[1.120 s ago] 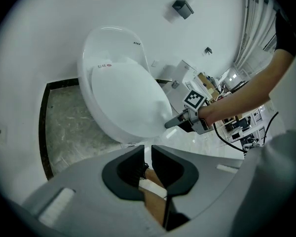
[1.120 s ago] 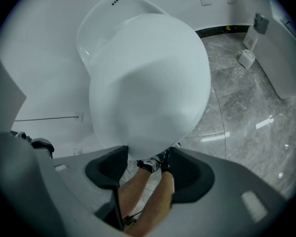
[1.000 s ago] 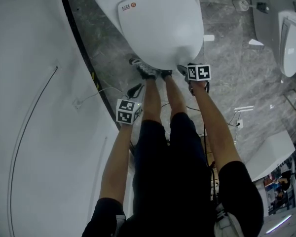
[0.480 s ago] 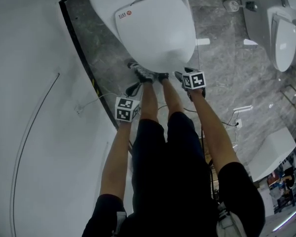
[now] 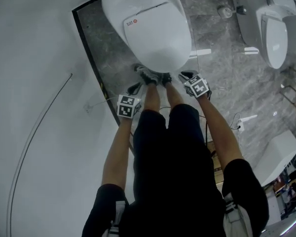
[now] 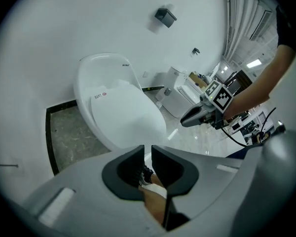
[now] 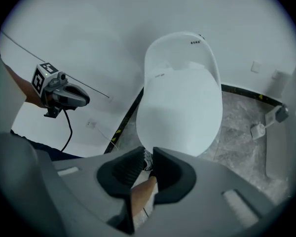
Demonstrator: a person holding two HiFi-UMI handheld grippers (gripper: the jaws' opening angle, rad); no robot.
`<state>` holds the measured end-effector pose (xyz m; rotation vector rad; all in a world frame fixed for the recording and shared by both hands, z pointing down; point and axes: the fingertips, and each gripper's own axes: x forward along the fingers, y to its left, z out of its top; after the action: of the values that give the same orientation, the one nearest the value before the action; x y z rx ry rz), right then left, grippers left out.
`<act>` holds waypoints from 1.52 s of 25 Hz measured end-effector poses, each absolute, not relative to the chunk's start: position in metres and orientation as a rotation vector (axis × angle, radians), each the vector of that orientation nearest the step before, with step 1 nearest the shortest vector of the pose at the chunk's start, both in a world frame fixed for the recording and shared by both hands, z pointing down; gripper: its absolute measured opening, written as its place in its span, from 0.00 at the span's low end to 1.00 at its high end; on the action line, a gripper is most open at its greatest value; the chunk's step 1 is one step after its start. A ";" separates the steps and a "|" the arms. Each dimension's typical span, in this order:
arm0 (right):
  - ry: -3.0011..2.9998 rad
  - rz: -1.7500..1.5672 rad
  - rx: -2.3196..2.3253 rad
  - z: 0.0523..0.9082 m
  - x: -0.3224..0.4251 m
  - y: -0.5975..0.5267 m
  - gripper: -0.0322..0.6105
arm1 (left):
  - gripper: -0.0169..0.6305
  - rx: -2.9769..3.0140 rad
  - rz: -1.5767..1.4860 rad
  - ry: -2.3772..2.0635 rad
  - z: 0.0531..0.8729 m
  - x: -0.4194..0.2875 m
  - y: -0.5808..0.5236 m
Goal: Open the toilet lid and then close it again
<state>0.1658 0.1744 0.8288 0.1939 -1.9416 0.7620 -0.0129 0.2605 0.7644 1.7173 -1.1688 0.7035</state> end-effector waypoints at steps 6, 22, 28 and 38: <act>-2.070 0.721 0.180 0.747 0.153 0.160 0.05 | 0.11 1.747 0.682 -1.232 0.704 -0.018 0.248; -2.407 0.567 0.047 0.577 0.118 0.150 0.05 | 0.11 1.869 0.567 -1.377 0.583 -0.006 0.225; -2.513 0.507 0.038 0.526 0.108 0.141 0.06 | 0.11 1.990 0.468 -1.408 0.528 0.013 0.198; -2.595 0.489 0.095 0.483 0.112 0.120 0.06 | 0.11 1.994 0.394 -1.412 0.499 0.006 0.198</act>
<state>0.1118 0.1202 0.4828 0.0945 -2.5952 0.4889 0.0064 0.1979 0.4986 1.9936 -1.4120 0.3939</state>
